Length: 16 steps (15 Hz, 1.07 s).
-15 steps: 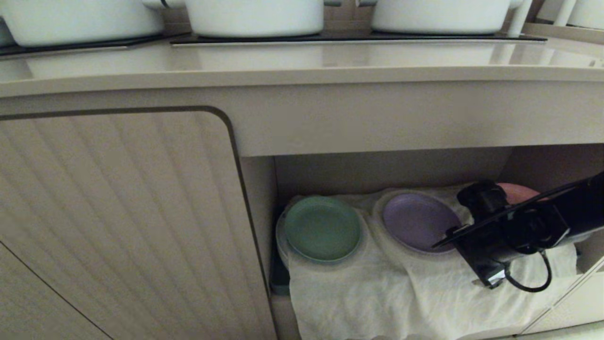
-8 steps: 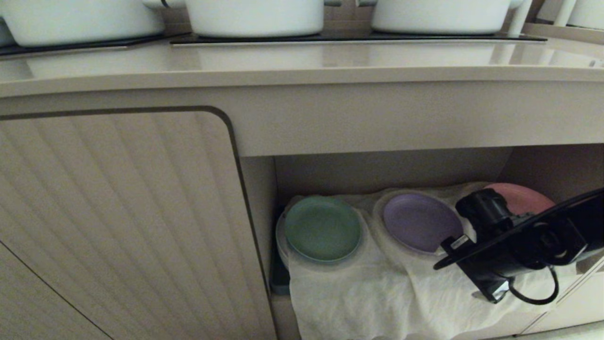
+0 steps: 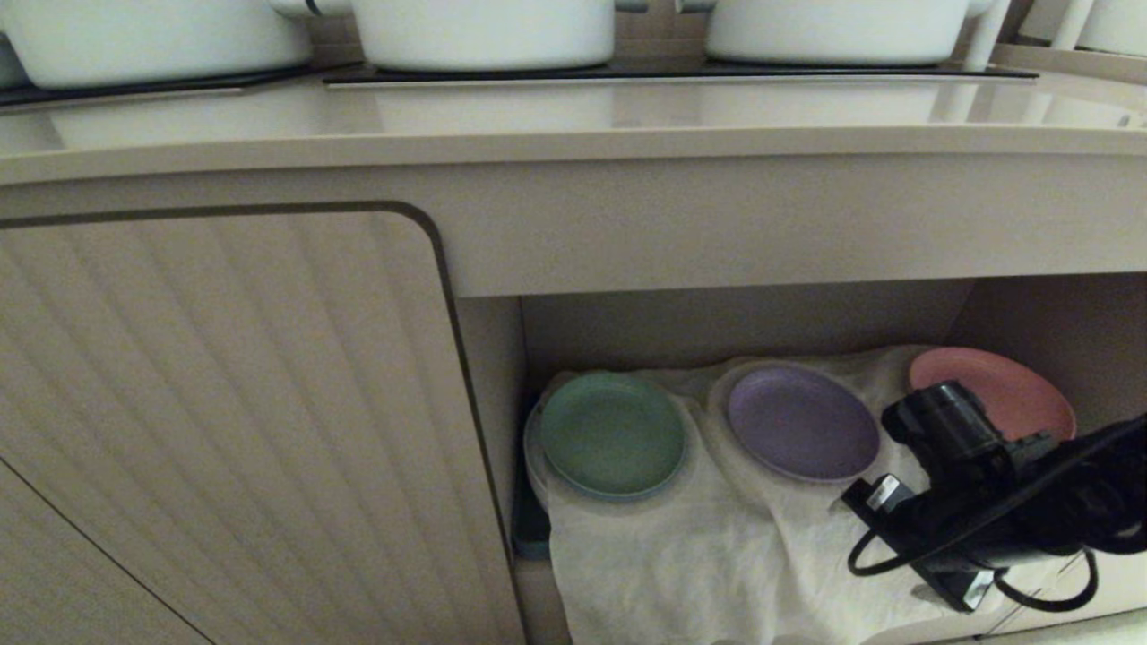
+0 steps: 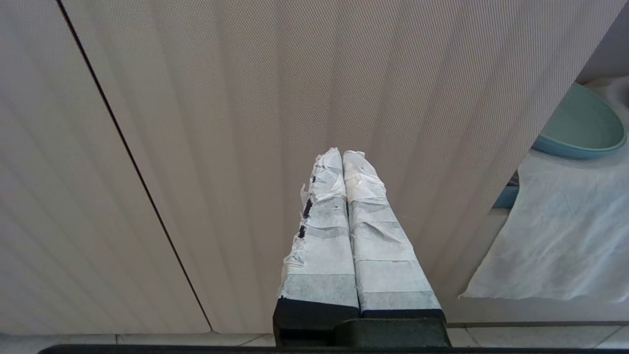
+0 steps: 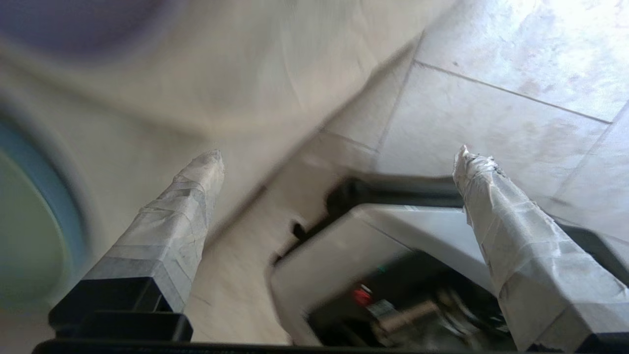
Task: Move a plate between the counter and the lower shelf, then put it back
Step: Pick up the plate in the cupboard
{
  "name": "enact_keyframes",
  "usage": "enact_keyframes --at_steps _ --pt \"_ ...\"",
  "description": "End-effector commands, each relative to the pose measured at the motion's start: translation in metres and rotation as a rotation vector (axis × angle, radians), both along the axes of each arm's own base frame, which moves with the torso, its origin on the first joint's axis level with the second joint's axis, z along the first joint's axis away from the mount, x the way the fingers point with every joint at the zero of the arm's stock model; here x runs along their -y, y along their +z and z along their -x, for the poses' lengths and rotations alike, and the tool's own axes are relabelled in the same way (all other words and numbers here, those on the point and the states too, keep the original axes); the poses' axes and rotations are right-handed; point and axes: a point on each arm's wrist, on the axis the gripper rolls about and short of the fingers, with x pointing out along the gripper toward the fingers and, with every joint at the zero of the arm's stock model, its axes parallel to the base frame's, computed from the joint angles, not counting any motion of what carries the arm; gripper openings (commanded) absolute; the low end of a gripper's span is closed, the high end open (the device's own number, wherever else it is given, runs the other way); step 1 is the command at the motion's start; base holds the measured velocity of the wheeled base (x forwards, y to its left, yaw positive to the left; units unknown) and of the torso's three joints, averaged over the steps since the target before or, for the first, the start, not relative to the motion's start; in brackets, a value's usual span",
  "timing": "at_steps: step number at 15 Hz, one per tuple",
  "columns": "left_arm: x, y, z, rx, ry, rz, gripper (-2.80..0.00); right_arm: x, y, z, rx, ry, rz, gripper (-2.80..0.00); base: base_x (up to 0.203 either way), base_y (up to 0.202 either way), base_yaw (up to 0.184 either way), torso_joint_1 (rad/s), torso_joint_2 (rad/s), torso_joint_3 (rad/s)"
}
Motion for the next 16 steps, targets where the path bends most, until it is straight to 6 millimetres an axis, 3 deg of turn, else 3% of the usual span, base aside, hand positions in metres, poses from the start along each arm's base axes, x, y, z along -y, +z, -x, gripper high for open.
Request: enact_keyframes --at_steps 1,6,13,14,16 --pt "0.000 0.000 0.000 0.001 0.001 0.001 -2.80 -0.004 0.008 0.021 0.021 0.060 0.002 0.00 0.000 0.000 0.000 0.000 0.00 0.000" --pt "0.000 0.000 0.000 0.001 0.001 0.001 -2.80 -0.021 0.009 0.073 0.023 0.298 0.036 0.00 0.000 0.000 0.000 0.000 0.00 0.000" --pt "0.000 0.000 0.000 0.001 0.001 0.001 -2.80 -0.010 0.001 0.118 0.017 0.398 0.102 0.00 0.000 0.000 0.000 0.000 0.00 0.000" --pt "0.000 0.000 0.000 0.001 0.001 0.001 -2.80 -0.009 0.001 0.120 0.022 0.398 0.115 -2.80 0.000 0.000 0.000 0.000 0.00 0.000" --pt "0.000 0.000 0.000 0.001 0.001 0.001 -2.80 -0.007 0.002 0.121 0.038 0.392 0.128 -2.80 0.000 0.000 0.000 0.000 0.00 0.000"
